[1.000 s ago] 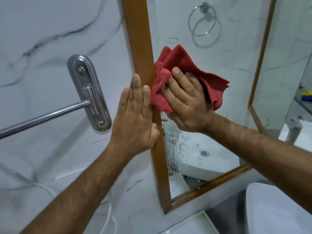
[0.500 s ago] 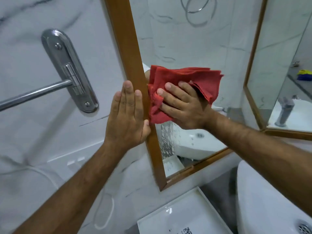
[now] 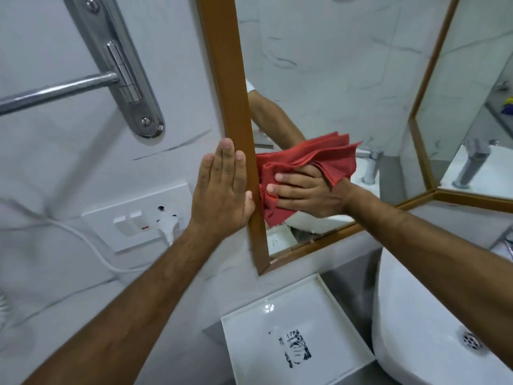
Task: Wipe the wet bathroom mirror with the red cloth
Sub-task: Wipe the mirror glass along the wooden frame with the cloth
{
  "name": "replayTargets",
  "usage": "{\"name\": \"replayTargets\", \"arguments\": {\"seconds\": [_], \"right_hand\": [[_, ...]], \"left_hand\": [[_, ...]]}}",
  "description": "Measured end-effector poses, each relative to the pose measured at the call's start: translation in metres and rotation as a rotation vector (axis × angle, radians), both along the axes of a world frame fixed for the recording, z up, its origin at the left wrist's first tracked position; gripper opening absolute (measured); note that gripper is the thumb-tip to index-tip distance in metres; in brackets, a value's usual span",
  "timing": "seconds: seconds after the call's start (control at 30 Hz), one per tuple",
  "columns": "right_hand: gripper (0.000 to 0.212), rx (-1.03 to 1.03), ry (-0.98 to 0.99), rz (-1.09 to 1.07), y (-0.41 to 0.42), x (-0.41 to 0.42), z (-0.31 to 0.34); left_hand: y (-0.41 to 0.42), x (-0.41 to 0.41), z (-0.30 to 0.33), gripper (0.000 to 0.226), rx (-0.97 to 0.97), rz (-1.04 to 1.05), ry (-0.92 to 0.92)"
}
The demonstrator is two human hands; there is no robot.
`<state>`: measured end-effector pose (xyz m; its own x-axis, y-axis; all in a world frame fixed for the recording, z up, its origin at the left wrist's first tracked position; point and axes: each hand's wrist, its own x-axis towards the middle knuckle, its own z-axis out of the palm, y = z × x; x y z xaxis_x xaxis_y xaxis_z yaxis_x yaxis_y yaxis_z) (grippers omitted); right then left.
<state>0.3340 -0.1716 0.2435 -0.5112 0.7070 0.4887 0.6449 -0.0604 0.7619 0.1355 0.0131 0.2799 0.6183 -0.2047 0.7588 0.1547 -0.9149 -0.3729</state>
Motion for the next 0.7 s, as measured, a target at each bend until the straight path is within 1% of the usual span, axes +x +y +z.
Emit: {"name": "replayTargets", "arguments": {"seconds": [0.03,0.07,0.17,0.23,0.27,0.33,0.4,0.43,0.47,0.53,0.57,0.63,0.67,0.7], "right_hand": [[0.055,0.043,0.018,0.001,0.004,0.001,0.003],[0.055,0.124,0.086,-0.013,0.011,-0.003,0.001],[0.064,0.360,0.273,-0.069,0.030,-0.029,-0.028],[0.066,0.401,0.321,-0.066,0.034,-0.034,-0.056],[0.058,0.392,0.327,-0.054,0.035,-0.032,-0.069],[0.037,0.323,0.323,-0.048,0.032,-0.031,-0.093],[0.027,0.195,0.314,-0.087,0.024,-0.033,-0.117],[0.028,0.109,0.275,-0.107,0.017,-0.037,-0.127],[0.034,0.007,0.230,-0.103,0.009,-0.035,-0.136],[0.051,-0.209,0.069,-0.057,-0.011,-0.026,-0.136],[0.062,-0.272,-0.014,-0.015,-0.020,-0.017,-0.128],[0.078,-0.336,-0.157,0.007,-0.033,0.005,-0.108],[0.081,-0.342,-0.199,-0.018,-0.034,0.017,-0.098],[0.069,-0.308,-0.233,-0.070,-0.031,0.026,-0.097]], "left_hand": [[0.000,-0.001,-0.008,0.096,-0.015,0.000,0.002],[0.000,0.000,-0.017,0.094,-0.032,-0.015,0.000],[0.000,0.006,-0.040,0.087,-0.032,-0.054,-0.071],[0.001,0.018,-0.055,0.086,-0.053,-0.053,-0.151],[0.002,0.024,-0.063,0.084,-0.068,-0.056,-0.184],[0.002,0.028,-0.072,0.082,-0.089,-0.069,-0.200],[0.002,0.032,-0.077,0.083,-0.074,-0.063,-0.204],[0.000,0.030,-0.076,0.083,-0.081,-0.061,-0.193],[-0.001,0.029,-0.076,0.083,-0.084,-0.059,-0.182],[-0.004,0.024,-0.074,0.088,-0.078,-0.047,-0.146],[-0.005,0.022,-0.073,0.093,-0.075,-0.041,-0.120],[-0.005,0.019,-0.071,0.099,-0.060,-0.038,-0.090],[-0.004,0.019,-0.072,0.099,-0.057,-0.032,-0.091],[-0.003,0.020,-0.073,0.098,-0.056,-0.026,-0.096]]}}
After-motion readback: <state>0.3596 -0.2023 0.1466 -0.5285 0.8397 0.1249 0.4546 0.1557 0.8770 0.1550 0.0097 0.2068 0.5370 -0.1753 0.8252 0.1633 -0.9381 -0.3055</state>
